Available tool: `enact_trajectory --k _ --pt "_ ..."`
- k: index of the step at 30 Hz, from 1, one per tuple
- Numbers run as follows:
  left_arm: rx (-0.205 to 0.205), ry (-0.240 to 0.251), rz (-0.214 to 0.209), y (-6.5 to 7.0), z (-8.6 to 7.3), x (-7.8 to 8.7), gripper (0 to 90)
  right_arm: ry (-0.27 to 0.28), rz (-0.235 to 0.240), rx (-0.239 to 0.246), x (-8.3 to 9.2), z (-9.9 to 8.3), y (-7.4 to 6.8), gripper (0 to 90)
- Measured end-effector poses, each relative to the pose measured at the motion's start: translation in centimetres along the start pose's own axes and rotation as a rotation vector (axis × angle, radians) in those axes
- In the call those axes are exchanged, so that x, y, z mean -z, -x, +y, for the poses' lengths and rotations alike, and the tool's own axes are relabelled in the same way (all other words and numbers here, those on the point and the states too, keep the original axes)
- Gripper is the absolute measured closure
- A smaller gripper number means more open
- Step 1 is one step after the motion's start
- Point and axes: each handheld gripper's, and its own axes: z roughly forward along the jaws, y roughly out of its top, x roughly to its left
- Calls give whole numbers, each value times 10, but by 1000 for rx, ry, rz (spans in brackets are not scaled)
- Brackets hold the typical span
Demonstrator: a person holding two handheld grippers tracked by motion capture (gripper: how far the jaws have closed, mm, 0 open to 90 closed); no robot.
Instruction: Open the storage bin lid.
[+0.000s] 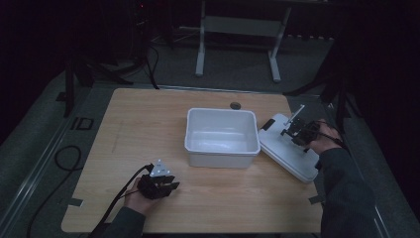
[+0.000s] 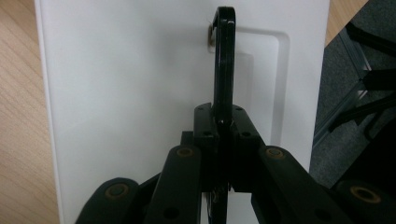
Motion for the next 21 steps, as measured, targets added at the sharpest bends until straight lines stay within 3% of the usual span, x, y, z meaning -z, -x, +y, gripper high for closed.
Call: enact_trajectory --k 21 --pt "2 1 0 0 0 0 667 -26 9 5 -26 -2 -11 838"
